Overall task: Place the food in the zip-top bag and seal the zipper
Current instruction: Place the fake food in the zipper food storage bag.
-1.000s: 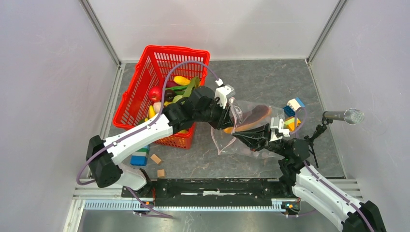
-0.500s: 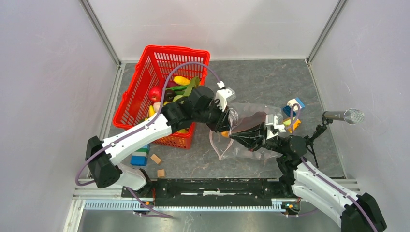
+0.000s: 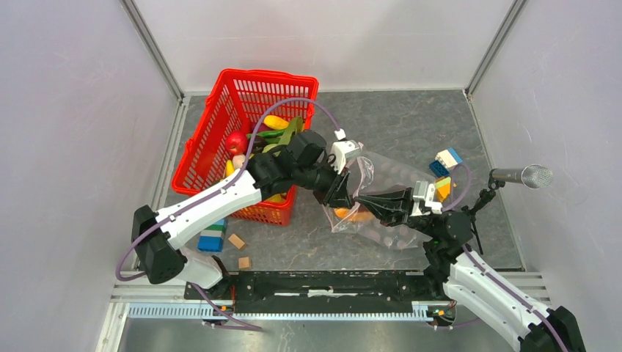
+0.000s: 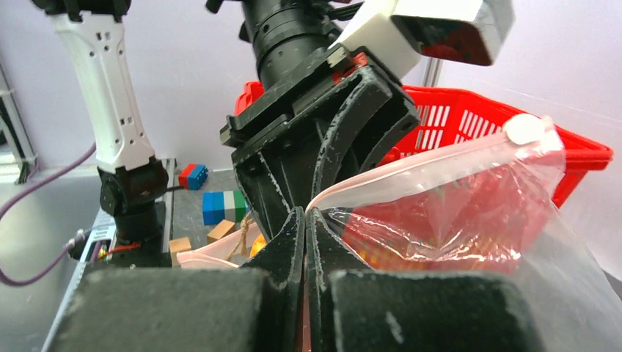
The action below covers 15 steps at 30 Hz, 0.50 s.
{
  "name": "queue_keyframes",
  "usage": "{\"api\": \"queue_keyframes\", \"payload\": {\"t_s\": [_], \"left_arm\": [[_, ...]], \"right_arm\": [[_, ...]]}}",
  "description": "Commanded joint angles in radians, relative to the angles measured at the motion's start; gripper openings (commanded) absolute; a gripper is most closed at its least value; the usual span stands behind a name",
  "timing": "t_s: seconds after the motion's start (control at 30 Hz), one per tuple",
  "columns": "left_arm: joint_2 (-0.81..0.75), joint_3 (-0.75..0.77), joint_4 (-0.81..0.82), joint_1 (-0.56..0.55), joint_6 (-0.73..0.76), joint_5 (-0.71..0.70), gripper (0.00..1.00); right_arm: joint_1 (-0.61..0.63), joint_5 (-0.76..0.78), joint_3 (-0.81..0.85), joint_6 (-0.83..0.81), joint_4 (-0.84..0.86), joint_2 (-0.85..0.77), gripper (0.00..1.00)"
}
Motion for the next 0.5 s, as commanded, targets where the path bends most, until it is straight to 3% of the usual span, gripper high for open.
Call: {"api": "queue_keyframes", "payload": {"t_s": [0.0, 0.23, 0.37, 0.47], "left_arm": [[-0.030, 0.031, 0.012, 0.011, 0.031, 0.095, 0.02], [-0.082, -0.018, 0.111, 0.082, -0.057, 0.151, 0.02], [-0.030, -0.024, 0.077, 0.089, -0.084, 0.140, 0.02], [-0.008, -0.064, 0.146, 0.078, -0.152, 0.117, 0.02]], "right_arm": [[0.002, -0.101, 0.002, -0.097, 0.009, 0.023, 0.00], [0.002, -0.101, -0.020, -0.216, -0.113, -0.029, 0.00], [0.002, -0.127, -0.048, -0.249, -0.049, -0.074, 0.00], [0.002, -0.157, -0.045, -0.235, 0.004, -0.082, 0.00]]}}
